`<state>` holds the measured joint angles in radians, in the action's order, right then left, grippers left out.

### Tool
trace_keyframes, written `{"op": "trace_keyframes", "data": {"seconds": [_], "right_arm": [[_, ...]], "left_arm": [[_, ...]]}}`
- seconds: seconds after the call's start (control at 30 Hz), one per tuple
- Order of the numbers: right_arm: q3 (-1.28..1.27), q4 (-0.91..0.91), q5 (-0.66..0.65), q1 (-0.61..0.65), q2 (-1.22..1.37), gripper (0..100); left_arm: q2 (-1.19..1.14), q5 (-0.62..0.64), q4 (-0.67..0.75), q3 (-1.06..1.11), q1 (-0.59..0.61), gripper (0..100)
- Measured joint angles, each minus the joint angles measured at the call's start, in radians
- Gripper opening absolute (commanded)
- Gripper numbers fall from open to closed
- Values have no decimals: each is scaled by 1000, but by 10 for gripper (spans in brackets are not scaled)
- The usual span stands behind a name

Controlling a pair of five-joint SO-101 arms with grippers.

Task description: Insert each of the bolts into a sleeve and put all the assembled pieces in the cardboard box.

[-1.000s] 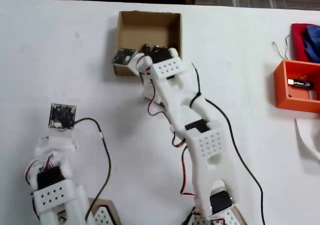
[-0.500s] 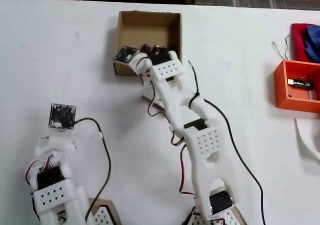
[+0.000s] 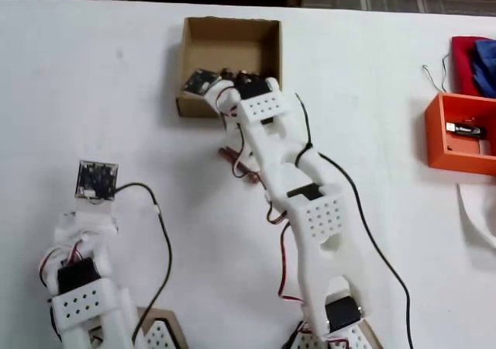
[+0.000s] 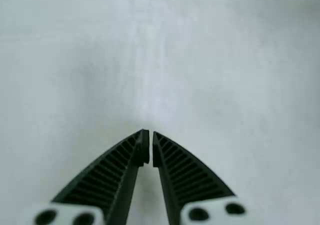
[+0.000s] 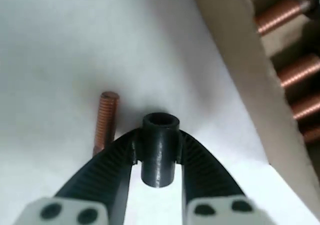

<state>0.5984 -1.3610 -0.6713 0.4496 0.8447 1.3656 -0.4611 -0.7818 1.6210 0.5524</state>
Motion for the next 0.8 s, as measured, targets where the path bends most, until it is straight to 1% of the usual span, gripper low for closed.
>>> {"op": "trace_keyframes", "data": {"seconds": [0.33, 0.4, 0.5, 0.57, 0.8], "right_arm": [[-9, -32, 2, 0, -26, 24], [-9, -46, 2, 0, -26, 61], [-9, -64, 2, 2, -26, 147], [-9, -74, 2, 6, -18, 173], [-9, -80, 3, 11, -17, 149]], "left_arm": [[0, 0, 0, 0, 0, 42], [0, 0, 0, 0, 0, 42], [0, 0, 0, 0, 0, 42], [0, 0, 0, 0, 0, 42], [0, 0, 0, 0, 0, 42]]}}
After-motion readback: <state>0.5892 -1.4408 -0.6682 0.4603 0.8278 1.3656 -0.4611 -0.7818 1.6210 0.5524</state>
